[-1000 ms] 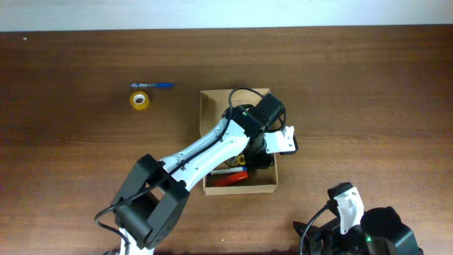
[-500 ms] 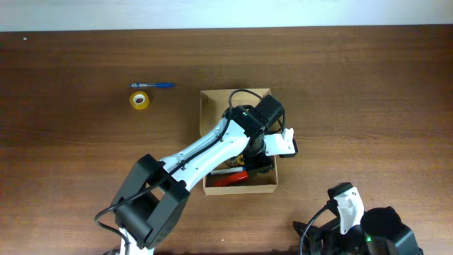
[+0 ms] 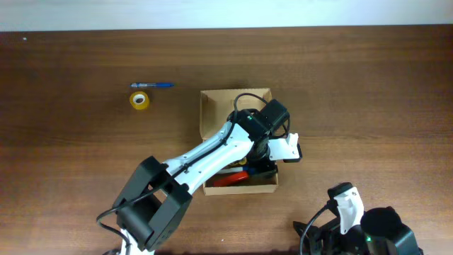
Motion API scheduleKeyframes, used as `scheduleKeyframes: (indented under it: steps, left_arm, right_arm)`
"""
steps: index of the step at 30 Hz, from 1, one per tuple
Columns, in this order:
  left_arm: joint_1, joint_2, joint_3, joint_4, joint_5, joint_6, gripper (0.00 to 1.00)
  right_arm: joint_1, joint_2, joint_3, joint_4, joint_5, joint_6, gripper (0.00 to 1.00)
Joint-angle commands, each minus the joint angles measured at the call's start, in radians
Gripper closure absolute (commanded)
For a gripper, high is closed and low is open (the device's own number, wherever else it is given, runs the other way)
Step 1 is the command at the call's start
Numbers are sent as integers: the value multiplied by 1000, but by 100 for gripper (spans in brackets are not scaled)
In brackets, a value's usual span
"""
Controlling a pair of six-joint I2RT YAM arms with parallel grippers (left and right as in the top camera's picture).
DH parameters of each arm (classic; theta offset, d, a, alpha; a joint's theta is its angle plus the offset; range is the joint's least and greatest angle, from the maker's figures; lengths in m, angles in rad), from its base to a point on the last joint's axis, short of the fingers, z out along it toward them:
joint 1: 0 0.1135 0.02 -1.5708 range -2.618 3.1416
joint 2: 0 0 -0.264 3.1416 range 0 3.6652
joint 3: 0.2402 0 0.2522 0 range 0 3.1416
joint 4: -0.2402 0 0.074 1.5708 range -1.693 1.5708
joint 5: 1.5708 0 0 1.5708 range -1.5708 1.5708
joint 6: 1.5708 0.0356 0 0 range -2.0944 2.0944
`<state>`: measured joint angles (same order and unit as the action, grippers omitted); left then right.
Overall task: Pack container
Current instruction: 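Release the staples box inside the box and lift the left gripper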
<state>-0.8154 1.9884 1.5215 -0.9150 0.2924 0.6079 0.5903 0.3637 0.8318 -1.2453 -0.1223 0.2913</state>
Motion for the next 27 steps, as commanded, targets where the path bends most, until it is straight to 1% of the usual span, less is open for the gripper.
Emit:
scheduleKeyframes:
  steps: [1,6,12,16,22,27]
  left_arm:
    - [-3,-3,-2,-2,23,-22,40]
    - [-3,-3,-2,-2,23,-22,35]
    - [-3,-9,19,-6,8,-21,36]
    - [0,-53,78,-45,-64,-21,36]
    - [6,-171,187,-104,-197,-21,36]
    - [50,-299,202,-103,-338,-10,35]
  right_arm:
    - [8,5,-3,3,-5,-3,1]
    - [8,5,-3,3,-5,-3,1]
    - [8,5,-3,3,-5,-3,1]
    - [8,5,-3,3,-5,-3,1]
    - [8,5,-3,3,-5,-3,1]
    - [8,5,-3,3,-5,-3,1]
